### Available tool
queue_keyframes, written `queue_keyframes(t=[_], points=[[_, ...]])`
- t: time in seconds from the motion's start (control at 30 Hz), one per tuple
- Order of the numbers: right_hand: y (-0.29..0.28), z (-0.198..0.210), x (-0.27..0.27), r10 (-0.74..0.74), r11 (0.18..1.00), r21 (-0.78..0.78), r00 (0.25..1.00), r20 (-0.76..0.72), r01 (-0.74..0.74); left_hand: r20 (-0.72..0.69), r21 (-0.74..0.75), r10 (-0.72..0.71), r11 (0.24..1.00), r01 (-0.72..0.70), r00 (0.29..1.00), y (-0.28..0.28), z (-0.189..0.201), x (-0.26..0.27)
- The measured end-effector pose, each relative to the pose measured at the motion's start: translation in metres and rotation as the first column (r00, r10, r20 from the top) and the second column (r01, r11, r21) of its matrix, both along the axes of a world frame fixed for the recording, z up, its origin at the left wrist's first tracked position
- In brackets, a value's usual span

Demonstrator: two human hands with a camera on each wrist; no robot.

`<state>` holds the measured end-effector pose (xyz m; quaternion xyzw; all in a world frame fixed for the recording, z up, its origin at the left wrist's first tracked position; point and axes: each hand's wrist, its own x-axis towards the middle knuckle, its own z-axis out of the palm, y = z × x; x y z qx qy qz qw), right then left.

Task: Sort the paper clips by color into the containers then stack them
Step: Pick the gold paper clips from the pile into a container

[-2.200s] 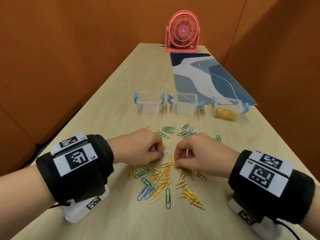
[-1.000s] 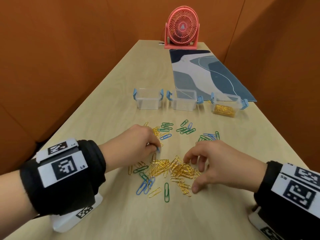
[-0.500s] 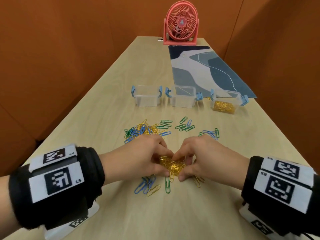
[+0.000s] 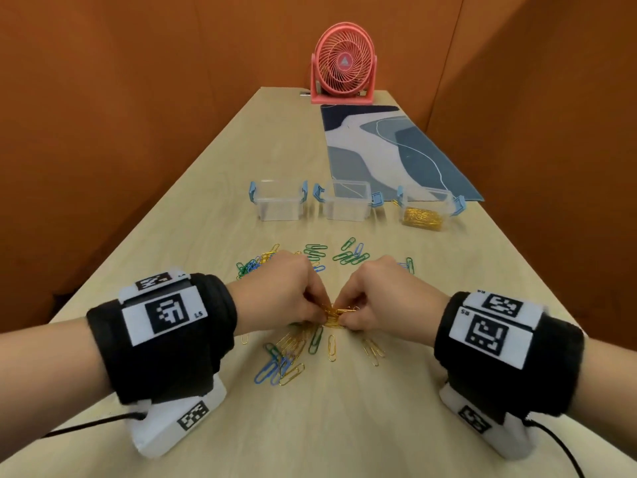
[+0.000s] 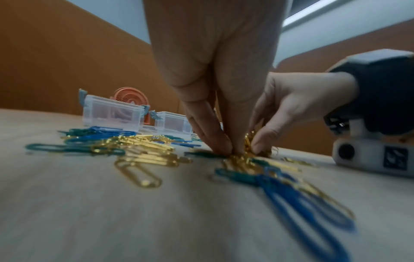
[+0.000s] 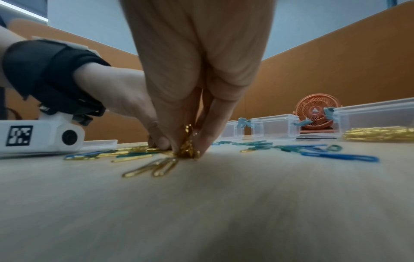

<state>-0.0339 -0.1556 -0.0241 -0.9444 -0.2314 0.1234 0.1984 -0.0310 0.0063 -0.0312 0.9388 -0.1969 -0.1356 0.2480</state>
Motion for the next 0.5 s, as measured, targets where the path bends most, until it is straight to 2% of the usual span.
queue_keyframes(t=[0.17, 0.3, 0.5], points=[[-0.007, 0.007, 0.013, -0.057, 0.992, 0.108, 0.996, -0.066, 0.064, -0.209, -0.076, 0.042, 0.995, -0.060, 0.977, 0.001, 0.013, 0.021], [-0.019, 0.015, 0.027, -0.140, 0.937, 0.282, 0.961, -0.238, 0.207, -0.395, -0.161, 0.078, 0.975, -0.153, 0.916, -0.004, 0.029, 0.041], [-0.051, 0.034, 0.055, -0.223, 0.870, 0.359, 0.919, -0.325, 0.338, -0.531, -0.269, 0.074, 0.930, -0.250, 0.844, -0.029, 0.048, 0.076]])
